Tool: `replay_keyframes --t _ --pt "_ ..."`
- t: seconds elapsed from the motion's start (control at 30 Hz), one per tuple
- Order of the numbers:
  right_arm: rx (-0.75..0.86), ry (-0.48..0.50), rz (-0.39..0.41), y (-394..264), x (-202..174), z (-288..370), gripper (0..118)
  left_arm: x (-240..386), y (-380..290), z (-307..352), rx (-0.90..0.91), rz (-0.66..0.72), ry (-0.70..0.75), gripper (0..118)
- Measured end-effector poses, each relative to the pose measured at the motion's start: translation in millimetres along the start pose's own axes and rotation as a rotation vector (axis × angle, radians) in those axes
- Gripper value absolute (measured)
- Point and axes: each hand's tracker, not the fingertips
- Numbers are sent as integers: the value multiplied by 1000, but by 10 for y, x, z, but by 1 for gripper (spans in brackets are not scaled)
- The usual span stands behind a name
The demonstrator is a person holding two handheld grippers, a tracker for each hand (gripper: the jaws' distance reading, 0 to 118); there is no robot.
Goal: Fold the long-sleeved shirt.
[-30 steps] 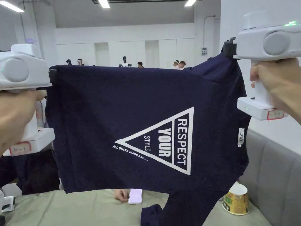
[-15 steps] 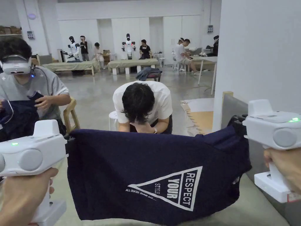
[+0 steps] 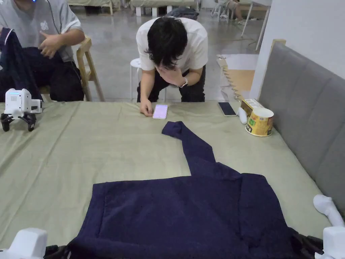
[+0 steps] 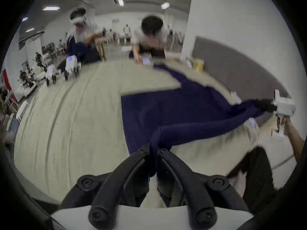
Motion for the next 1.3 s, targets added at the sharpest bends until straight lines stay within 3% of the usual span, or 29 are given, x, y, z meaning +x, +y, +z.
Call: replay_keyframes --t 0.07,0.13,0.2,0.27,0.5,0.57,0.67,0.7,0.73,0.77,0.83,0.87,1.0,1.03,1.07,1.1,1.13,1.17,1.2,1.27,1.3 --pt "-126 -1 -23 -329 -26 -96 0 8 -333 -161 -142 -2 -6 11" --pt "-223 56 -59 -555 -31 -188 0 -27 -555 -283 -182 21 33 11" --pt "-299 20 -37 -707 -87 -248 0 -30 -686 -359 -218 -39 58 11" --pt "-385 53 -53 -794 -90 -325 0 -25 -776 -418 -273 -87 87 11" --pt "-470 47 -15 -938 -171 -453 0 33 -905 -509 -308 -87 87 12" --pt "-479 44 -3 -946 -175 -488 20 29 -916 -542 -315 -89 88 34" --pt "-469 27 -5 -979 -151 -453 32 -27 -1001 -562 -396 -50 48 57" --pt "-457 41 -16 -951 -135 -416 42 -70 -1020 -528 -392 -32 -11 79" --pt "-444 48 -20 -947 -108 -360 60 -88 -1013 -462 -367 -9 -18 100" --pt "-435 44 -19 -896 -98 -285 78 -112 -970 -368 -327 8 37 107" --pt "-330 -16 -18 -755 -71 -124 117 -170 -812 -167 -239 43 78 108" --pt "-281 -16 -33 -643 -70 -18 118 -202 -706 -67 -193 70 92 108" --pt "-124 -47 -48 -220 -129 89 118 -130 -269 86 1 162 130 108" --pt "-82 -49 -33 -109 -182 77 116 -62 -151 37 23 170 151 108" --pt "-21 -52 -19 -11 -251 48 106 -1 -43 -8 43 164 155 104" --pt "28 -65 -6 69 -318 8 85 47 35 -57 88 176 140 94" --pt "67 -85 6 155 -389 -90 48 101 120 -125 138 197 145 65" --pt "92 -100 4 234 -463 -200 20 185 211 -246 154 183 168 31" --pt "123 -116 4 292 -517 -294 4 249 282 -340 179 164 178 8" --pt "179 -67 -45 405 -594 -573 0 382 447 -549 224 140 195 3" --pt "162 8 -89 459 -600 -704 0 451 546 -667 211 126 168 3"
